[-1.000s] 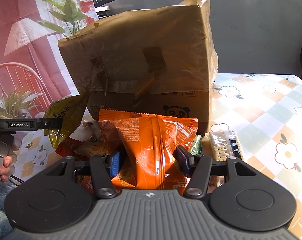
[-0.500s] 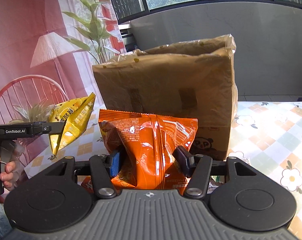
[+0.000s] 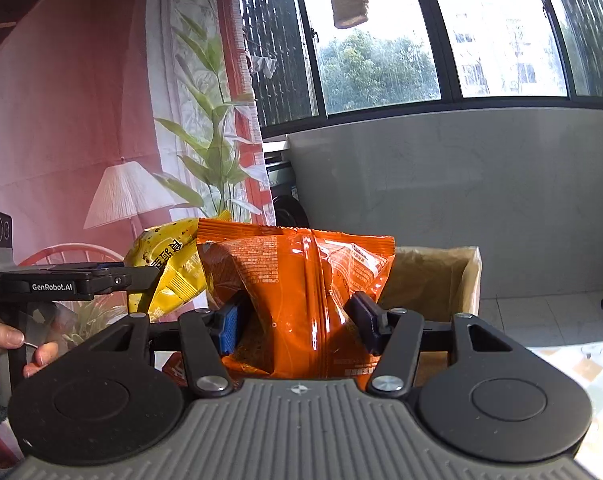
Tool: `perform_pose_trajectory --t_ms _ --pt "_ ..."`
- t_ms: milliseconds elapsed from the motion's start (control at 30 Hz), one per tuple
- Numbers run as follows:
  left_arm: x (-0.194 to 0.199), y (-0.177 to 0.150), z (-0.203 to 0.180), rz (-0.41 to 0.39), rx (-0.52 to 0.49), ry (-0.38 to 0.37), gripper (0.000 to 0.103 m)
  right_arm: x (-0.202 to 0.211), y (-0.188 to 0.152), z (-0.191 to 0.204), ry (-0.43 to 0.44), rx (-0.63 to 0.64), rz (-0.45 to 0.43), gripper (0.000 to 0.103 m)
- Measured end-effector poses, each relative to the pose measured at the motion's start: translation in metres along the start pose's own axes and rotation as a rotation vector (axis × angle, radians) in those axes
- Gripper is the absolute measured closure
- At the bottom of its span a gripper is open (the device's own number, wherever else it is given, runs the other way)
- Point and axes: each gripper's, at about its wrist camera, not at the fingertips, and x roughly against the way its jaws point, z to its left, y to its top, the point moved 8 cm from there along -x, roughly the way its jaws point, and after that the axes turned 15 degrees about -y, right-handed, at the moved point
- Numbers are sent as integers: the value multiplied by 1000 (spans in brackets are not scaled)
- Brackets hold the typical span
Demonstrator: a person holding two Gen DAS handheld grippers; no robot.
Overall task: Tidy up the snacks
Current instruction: 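Grasp the yellow bag with the left tool while the right tool lifts the orange bag, then carry both bags over the open box and open both tools to drop them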
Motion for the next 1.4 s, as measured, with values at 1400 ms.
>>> perform_pose_trajectory --t_ms 1400 --pt "-108 10 31 163 84 -19 20 -105 -2 -38 -135 -65 80 37"
